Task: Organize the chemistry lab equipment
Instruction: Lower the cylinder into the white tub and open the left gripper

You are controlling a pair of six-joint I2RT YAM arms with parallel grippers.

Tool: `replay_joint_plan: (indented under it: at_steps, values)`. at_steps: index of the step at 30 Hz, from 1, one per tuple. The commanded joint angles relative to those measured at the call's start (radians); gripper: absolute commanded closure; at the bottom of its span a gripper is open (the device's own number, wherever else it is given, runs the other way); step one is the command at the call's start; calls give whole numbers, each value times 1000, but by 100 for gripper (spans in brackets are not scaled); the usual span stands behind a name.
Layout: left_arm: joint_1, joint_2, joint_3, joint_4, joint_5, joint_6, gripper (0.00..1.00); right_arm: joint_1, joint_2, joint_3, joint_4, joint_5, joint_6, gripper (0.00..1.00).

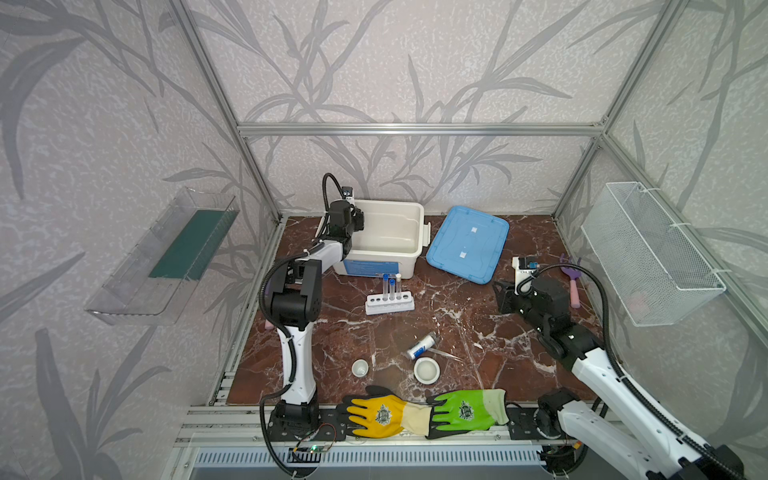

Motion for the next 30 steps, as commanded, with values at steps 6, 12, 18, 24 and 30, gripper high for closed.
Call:
replay_joint_plan:
  at_steps: [6, 12, 18, 24, 30]
  values:
    - [7, 8, 69, -203, 72, 74, 80, -8, -11, 2, 22, -12, 10, 70]
    - [10, 67, 153, -278, 59, 69, 79, -13, -18, -1, 17, -9, 6, 70]
    - [9, 105, 177, -293, 56, 51, 79, -25, -25, -4, 10, -11, 3, 70]
    - [9, 109, 164, -281, 50, 49, 79, -33, -17, -6, 18, -19, 5, 70]
    - [10, 105, 154, -267, 42, 52, 75, -34, -10, -4, 24, -24, 9, 70]
